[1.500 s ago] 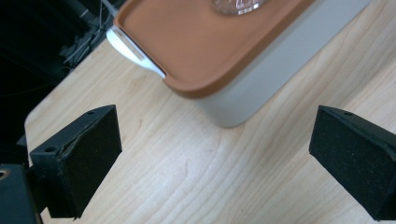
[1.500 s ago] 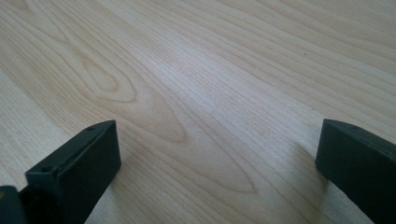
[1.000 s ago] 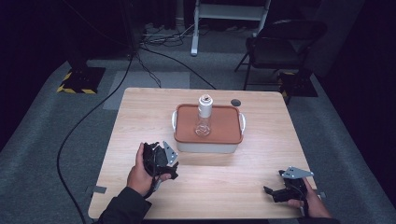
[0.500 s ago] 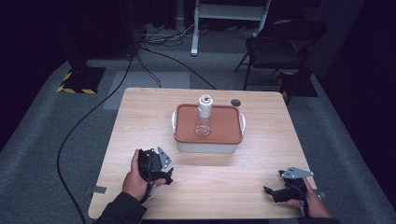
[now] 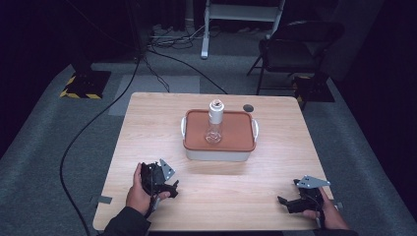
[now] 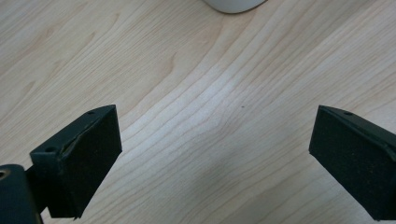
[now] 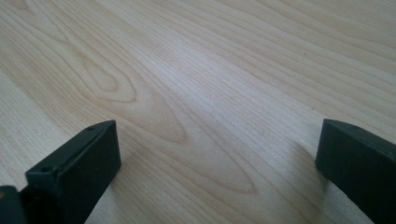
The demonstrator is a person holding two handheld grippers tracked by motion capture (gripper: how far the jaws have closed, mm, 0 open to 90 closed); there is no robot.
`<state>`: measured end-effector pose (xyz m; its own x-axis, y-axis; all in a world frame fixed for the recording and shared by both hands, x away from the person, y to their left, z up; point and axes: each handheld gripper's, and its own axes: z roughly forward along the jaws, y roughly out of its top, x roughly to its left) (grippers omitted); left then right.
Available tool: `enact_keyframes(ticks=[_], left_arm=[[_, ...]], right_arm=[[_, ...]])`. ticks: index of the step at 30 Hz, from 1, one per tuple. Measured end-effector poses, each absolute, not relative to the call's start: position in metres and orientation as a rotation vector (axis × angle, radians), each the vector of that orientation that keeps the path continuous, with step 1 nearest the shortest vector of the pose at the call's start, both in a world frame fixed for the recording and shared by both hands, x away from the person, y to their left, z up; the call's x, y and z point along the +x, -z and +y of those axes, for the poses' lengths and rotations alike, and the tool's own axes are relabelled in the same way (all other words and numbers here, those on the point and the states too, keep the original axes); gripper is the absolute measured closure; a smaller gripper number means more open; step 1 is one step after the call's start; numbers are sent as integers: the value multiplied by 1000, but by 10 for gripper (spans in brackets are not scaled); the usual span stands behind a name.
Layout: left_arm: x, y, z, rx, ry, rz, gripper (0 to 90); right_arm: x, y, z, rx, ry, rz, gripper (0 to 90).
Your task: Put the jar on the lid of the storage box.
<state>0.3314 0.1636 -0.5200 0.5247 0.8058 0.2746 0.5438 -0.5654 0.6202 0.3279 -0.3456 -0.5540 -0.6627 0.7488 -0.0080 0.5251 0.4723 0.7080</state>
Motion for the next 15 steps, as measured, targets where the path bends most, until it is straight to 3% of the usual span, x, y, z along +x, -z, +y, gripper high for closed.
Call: enact_keyframes(ticks=[15], left_arm=[[326, 534, 184, 2270, -680, 1167, 24]], right_arm=[[328, 554, -346, 1080, -993, 2407, 0]])
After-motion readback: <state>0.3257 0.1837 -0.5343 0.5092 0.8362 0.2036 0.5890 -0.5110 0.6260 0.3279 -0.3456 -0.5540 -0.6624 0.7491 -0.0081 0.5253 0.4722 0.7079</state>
